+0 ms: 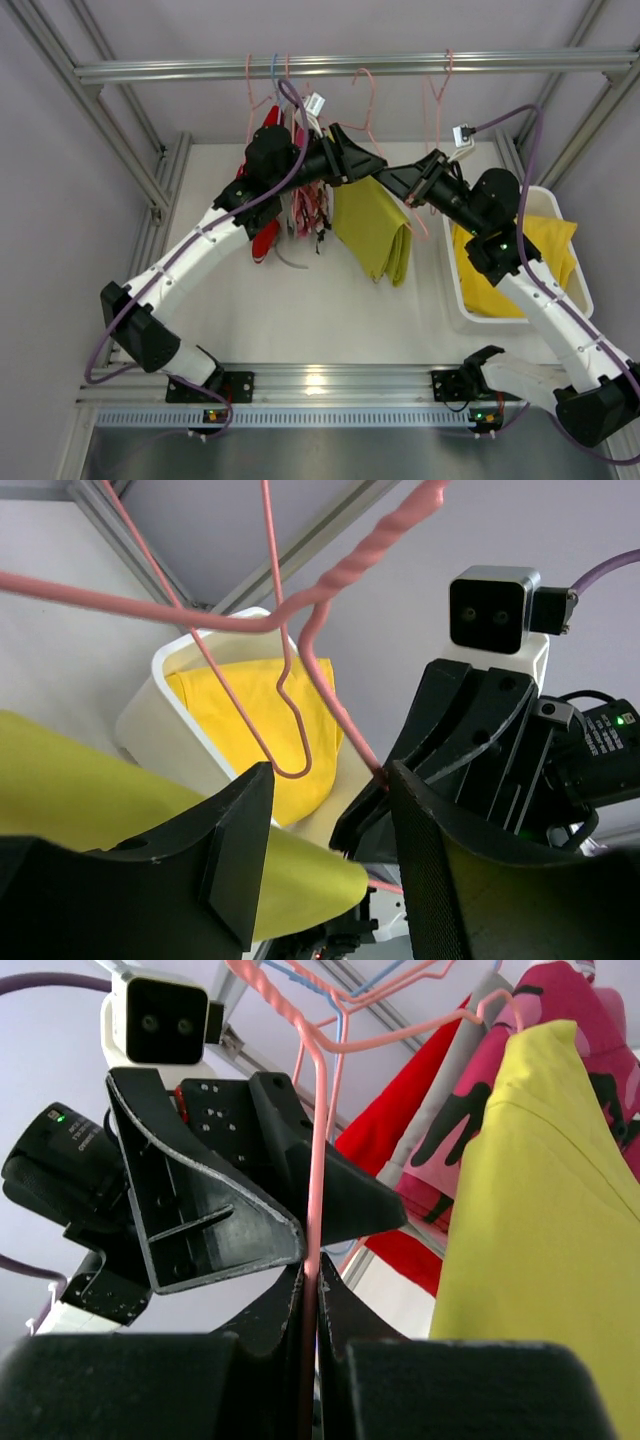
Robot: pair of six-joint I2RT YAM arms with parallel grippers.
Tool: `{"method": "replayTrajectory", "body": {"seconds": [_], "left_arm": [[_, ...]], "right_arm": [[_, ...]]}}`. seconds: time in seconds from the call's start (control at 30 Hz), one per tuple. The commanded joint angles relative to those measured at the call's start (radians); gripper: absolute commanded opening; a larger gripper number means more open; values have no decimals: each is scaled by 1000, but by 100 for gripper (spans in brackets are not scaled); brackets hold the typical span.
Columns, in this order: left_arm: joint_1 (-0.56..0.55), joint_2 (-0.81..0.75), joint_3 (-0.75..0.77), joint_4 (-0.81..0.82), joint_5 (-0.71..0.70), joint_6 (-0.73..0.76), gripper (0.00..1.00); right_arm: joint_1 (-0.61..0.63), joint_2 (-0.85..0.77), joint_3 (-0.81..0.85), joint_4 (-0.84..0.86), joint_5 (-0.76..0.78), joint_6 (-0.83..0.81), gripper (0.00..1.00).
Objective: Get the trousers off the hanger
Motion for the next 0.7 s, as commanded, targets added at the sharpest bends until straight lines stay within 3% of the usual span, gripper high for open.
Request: {"method": "replayTrajectory", "body": {"seconds": [0.0,0.37,0.67], "left_arm": [[-30,17,94,25,-53,18,54],[-36,71,164,65,-39,-23,46],[-38,86,184,103,-11,-51,29]], "right_arm": [[17,-67,33,178,11,-3,0],[51,-75,18,176,18,-13,0],[92,-66,6,175,17,-49,0]]}}
